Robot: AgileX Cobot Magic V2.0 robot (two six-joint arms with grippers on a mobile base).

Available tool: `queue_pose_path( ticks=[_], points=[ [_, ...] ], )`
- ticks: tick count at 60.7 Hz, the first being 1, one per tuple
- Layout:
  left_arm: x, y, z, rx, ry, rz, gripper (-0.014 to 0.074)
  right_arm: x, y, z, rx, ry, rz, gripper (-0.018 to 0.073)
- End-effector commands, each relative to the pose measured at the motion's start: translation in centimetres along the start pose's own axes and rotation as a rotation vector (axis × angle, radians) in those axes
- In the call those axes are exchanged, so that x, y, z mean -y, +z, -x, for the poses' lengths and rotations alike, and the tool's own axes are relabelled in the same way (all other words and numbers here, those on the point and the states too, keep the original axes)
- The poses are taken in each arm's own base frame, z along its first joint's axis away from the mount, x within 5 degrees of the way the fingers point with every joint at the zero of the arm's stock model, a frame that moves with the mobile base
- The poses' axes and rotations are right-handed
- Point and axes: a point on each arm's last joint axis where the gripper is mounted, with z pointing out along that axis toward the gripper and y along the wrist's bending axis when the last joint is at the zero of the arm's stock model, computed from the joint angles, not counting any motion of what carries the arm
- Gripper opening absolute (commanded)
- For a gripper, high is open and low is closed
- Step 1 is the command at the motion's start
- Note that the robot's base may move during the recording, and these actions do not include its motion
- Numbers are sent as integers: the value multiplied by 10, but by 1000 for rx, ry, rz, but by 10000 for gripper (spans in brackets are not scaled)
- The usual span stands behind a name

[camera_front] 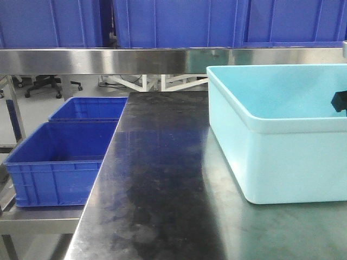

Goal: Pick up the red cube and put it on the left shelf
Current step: 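Lower the right gripper and close it on the red cube, then lift the red cube out of the bin with the right gripper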

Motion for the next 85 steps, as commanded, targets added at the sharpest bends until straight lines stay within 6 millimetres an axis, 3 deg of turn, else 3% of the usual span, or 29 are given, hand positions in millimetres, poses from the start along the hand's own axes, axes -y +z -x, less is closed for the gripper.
queue_pose_path(
  ticks=[1,5,18,30,45,56,64,75,85],
  points=[
    [0,-1,0,75,0,-6,102,2,-11,12,78,-12,-5,522],
    [0,-1,0,75,0,-6,102,2,-11,13,83,-12,-4,451],
    [0,-1,0,75,0,-6,102,0,-27,16,133,-14,0,39],
    [0,-1,0,75,0,-6,102,1,-66,23,281,-11,9,65],
    [0,-1,0,75,0,-6,102,3,-145,21,555,-3,26,58],
    [0,-1,0,75,0,-6,102,5,-203,0,729,20,50,56],
    [0,-1,0,75,0,-6,102,5,-239,-29,848,48,93,56],
    [0,-1,0,75,0,-6,102,-1,-262,-64,936,14,157,56],
    [0,-1,0,75,0,-6,102,-10,-264,-79,877,-10,240,56]
  ],
)
